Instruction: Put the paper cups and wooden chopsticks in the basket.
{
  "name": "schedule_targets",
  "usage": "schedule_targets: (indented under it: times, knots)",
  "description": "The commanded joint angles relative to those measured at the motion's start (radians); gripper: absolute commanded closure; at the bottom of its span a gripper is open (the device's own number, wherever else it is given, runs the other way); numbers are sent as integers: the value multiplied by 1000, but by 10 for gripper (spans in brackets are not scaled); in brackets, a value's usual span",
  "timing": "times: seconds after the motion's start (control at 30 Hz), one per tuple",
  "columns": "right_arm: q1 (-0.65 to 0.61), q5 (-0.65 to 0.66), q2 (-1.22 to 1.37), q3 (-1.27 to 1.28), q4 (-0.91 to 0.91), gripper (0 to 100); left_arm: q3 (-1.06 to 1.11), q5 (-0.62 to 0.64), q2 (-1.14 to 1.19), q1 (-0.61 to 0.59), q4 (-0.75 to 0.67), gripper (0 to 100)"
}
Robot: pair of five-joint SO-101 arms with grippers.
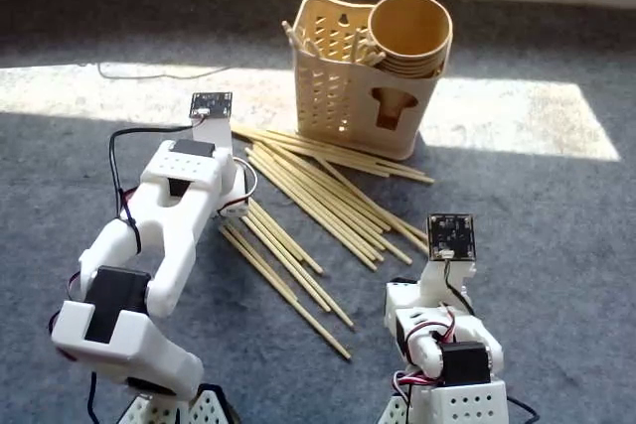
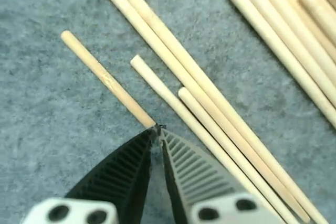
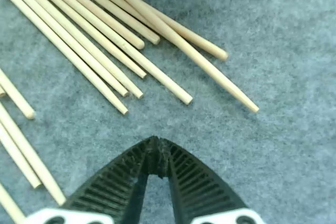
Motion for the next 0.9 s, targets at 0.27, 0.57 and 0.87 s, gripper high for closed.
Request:
schedule_targets:
  times: [0.27, 0.57, 0.87]
  knots:
    - [8, -3, -4, 150, 10, 994, -18, -9, -157, 2, 55, 994]
    - [8, -3, -4, 150, 10, 994, -18, -9, -236, -1, 55, 994]
    - [8, -3, -4, 150, 10, 994, -18, -14, -355, 2, 104, 994]
